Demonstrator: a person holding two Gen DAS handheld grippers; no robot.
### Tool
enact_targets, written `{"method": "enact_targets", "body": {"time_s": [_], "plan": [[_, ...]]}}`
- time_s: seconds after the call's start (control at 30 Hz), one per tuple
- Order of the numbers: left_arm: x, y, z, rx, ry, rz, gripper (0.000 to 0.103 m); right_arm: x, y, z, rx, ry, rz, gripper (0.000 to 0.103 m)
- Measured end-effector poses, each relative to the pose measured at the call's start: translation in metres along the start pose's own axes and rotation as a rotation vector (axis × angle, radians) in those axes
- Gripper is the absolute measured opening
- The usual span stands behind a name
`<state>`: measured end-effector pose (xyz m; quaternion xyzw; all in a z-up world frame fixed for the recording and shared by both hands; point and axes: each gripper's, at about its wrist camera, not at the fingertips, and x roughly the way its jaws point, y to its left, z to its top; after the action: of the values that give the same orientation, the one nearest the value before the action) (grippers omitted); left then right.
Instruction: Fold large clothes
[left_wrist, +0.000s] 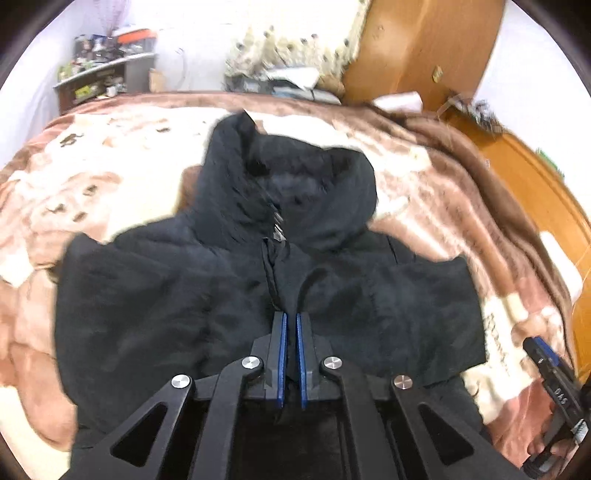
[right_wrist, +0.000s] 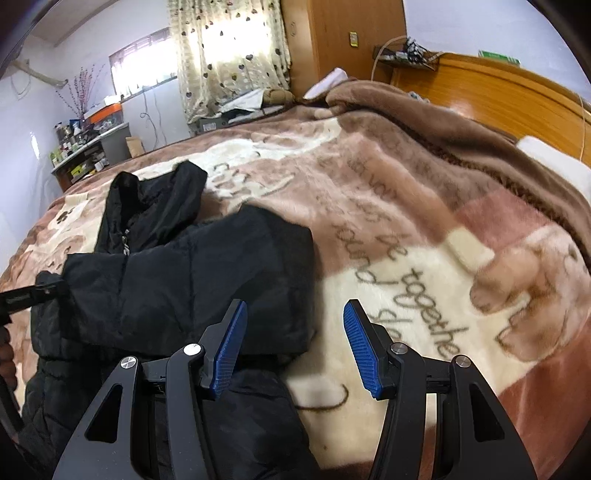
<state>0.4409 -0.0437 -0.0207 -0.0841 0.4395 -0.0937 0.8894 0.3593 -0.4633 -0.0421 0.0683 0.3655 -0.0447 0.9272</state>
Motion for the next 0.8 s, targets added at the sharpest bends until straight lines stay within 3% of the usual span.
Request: {"method": "enact_targets", "body": {"time_s": [0.17,0.3,0.43,0.5,0.53,0.7,0.8], "plan": [[-0.015,0.033,0.009,0.017,-0.029,0.096,0.005,0.001,0.024,0.013,-0.052,-0.014,0.025,0.055],[0.018,0.056,0.0,0.005,0.06,0.189,0.005,0.023,0.054,0.015,-0.107,0.036,0.062,0.055],[0.038,0.07,-0.01,-0.003,0.075,0.24,0.007,0.05,0.08,0.011,-0.154,0.085,0.078,0.055],[0.048,0.078,-0.012,-0.026,0.096,0.284,0.007,0.061,0.088,0.01,-0.176,0.095,0.067,0.063],[0.05,0.08,-0.014,-0.017,0.097,0.289,0.007,0.07,0.093,0.009,-0.192,0.101,0.063,0.07],[0.057,0.08,-0.016,0.032,0.133,0.288,0.008,0.104,0.098,0.0,-0.195,0.198,0.067,0.07],[0.038,0.078,-0.008,0.006,0.091,0.241,0.016,0.105,0.106,-0.003,-0.237,0.211,0.045,0.07]]}}
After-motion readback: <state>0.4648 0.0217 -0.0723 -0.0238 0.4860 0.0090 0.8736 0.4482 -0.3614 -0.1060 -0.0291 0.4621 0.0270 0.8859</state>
